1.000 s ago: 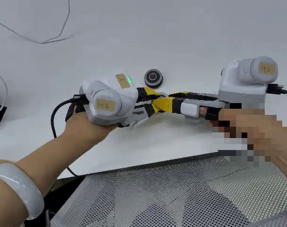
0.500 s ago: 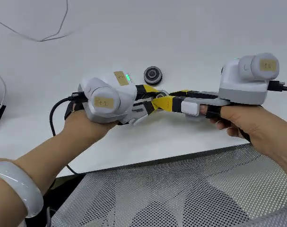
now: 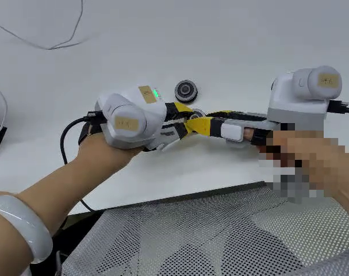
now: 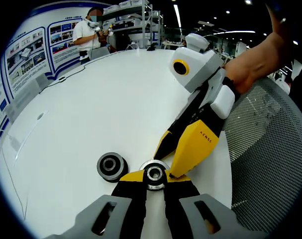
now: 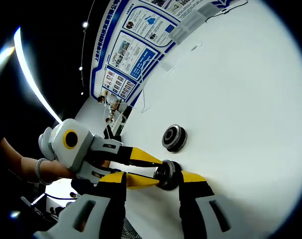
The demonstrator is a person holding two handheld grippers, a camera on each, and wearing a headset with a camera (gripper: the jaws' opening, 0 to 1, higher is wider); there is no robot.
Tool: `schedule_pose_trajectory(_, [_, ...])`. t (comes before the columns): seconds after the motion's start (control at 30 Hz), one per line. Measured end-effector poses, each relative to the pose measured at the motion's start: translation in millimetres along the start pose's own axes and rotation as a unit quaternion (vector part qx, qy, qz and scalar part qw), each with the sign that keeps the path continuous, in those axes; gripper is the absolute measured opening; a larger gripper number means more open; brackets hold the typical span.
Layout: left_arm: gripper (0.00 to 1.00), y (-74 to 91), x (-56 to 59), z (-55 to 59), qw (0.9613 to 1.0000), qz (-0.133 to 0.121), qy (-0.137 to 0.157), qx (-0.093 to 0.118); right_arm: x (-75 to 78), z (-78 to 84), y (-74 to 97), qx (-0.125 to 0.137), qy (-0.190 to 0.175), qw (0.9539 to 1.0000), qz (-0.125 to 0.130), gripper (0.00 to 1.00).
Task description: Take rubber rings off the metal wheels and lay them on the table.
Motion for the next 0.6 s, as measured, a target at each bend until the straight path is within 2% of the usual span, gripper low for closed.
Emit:
schedule_pose_trajectory(0.4, [0.12, 0.1, 0.0, 0.6, 1.0000, -0.001, 0.001, 0.001, 0.3, -0.6, -0.1, -0.003, -0.011, 0.9999, -0.006, 0.44])
schedule_pose_trajectory(0.57, [0.12, -0.1, -0.4, 0.9, 1.0000, 0.000, 0.001, 0.001, 0.9, 1.2, 1.4, -0.012, -0.010, 0.9999, -0.002, 0.43])
schedule_pose_trajectory(0.6, [0.12, -0.1, -0.5, 0.9, 1.0000, -0.001, 0.001, 0.001, 1.4, 2.9, 0.7, -0.021, -0.013, 0.9997, 0.000, 0.43])
Point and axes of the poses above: the centre of the closed fingertips' face, and the gripper's own axes: y roughly backward along the fingers, x roughly to its right, z roughly out of its underside, the point moved 9 cm from there along y, roughly backward along the fingers, and after that the axes turned 9 degrees about y, right-handed, at the moved point
